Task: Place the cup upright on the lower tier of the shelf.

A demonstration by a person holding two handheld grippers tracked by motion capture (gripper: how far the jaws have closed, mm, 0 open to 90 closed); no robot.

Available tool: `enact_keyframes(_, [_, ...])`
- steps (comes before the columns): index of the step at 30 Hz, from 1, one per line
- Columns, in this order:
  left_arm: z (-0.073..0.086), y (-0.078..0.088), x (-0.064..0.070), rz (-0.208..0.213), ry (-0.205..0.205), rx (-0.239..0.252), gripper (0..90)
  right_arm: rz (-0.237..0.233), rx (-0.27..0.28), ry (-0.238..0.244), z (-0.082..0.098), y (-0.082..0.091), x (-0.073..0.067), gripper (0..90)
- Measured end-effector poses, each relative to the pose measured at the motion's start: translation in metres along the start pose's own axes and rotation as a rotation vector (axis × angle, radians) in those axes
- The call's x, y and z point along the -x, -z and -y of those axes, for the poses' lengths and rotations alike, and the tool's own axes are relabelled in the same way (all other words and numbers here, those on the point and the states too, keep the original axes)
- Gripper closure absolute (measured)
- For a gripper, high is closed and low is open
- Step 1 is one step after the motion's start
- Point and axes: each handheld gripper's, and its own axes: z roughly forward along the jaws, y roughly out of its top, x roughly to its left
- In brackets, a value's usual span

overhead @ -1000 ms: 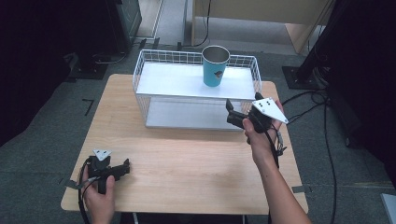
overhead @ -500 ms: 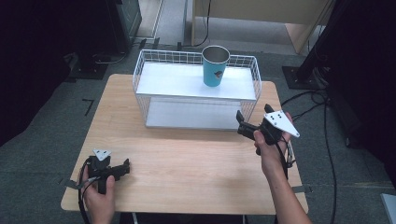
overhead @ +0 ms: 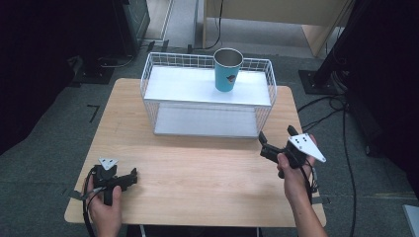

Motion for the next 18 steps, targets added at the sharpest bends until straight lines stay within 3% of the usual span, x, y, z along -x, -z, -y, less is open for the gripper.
enact_keyframes(9, [0.000, 0.000, 0.000, 0.000, 0.000, 0.000, 0.0, 0.023, -0.031, -0.046, 0.029, 0.013, 0.017, 0.0])
enact_keyframes(18, [0.000, 0.000, 0.000, 0.000, 0.001, 0.001, 0.0, 0.053, -0.061, -0.055, 0.050, 0.022, 0.030, 0.0])
